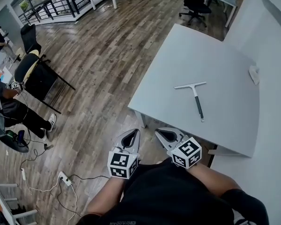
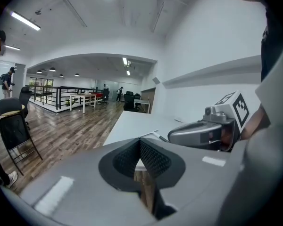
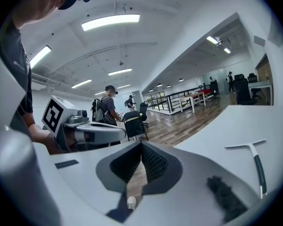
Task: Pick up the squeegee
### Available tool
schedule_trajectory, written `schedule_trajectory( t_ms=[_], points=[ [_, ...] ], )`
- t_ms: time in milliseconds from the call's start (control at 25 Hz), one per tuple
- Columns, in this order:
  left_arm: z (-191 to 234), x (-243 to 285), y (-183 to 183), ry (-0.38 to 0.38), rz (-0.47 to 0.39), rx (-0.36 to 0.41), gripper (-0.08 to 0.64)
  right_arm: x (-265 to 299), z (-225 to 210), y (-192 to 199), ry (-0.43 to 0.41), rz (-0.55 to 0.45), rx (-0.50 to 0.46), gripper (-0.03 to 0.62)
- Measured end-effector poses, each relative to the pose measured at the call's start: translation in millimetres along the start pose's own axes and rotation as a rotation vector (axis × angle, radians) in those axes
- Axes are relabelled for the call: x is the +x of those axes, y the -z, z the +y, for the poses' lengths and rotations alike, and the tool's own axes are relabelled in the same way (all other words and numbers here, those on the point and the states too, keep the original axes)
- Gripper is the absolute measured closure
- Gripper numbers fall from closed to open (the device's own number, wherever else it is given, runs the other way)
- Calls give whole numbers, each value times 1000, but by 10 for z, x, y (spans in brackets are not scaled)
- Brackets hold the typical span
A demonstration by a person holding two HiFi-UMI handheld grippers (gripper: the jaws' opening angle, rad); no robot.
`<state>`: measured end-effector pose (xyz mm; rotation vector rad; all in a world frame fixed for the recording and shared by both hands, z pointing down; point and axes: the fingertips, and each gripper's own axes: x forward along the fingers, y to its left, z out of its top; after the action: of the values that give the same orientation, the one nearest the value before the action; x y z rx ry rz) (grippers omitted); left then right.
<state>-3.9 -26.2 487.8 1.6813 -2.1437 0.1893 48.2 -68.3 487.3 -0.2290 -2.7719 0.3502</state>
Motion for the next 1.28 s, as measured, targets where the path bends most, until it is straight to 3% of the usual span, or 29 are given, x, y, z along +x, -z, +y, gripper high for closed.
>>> schedule_trajectory(
  t_ms=[400, 840, 1280],
  points=[
    [-628, 290, -84, 154, 32, 102, 552, -670, -277, 34, 157, -82, 49, 586],
    [-1268, 583, -211, 387, 61, 200, 552, -1277, -525, 135, 392, -147, 139, 586],
    [-1056, 591, -284, 545, 93, 250, 552, -1225, -503, 24, 593, -197, 206, 586]
  ],
)
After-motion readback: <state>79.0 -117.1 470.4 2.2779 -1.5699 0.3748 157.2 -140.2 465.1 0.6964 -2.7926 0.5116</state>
